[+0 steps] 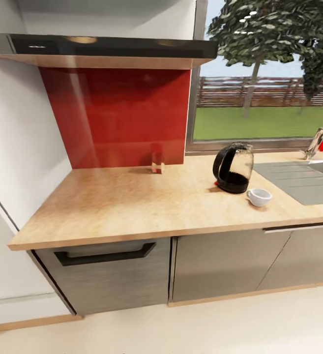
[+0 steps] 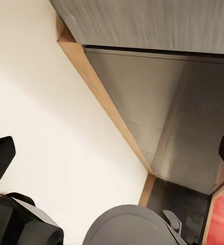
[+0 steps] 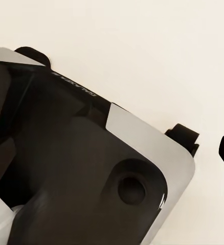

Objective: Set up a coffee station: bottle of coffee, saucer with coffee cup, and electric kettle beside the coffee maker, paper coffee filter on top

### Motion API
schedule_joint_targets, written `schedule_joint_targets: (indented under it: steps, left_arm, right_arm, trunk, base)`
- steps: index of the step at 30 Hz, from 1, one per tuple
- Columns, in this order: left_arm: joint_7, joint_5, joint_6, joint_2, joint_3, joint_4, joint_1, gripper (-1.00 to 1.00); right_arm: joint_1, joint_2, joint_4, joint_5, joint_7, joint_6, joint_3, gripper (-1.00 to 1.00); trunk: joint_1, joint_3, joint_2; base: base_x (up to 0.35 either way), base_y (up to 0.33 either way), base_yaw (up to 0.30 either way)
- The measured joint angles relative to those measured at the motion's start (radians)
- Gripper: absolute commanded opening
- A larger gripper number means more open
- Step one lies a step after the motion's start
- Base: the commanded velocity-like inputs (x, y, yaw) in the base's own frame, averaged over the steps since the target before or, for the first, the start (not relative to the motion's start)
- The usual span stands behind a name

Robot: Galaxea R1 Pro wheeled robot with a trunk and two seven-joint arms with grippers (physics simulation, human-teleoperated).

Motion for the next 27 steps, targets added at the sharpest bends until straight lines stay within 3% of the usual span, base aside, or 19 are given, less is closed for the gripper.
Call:
schedule_joint_targets:
  steps: [12,27]
  left_arm:
    - [0.0,0.0,0.0,0.0,-0.001,0.0,0.0,1.0]
    - [0.0,0.0,0.0,0.0,-0.001,0.0,0.0,1.0]
  right_arm:
    - [0.0,0.0,0.0,0.001,0.001,0.001,0.0,1.0]
    - [0.0,-0.001,0.0,0.001,0.002,0.002,0.0,1.0]
  trunk:
    - [0.0,0.0,0.0]
    - [0.0,0.0,0.0]
  base:
    - [-0.008,0.18,-0.221]
    - [0.0,0.015,-0.284]
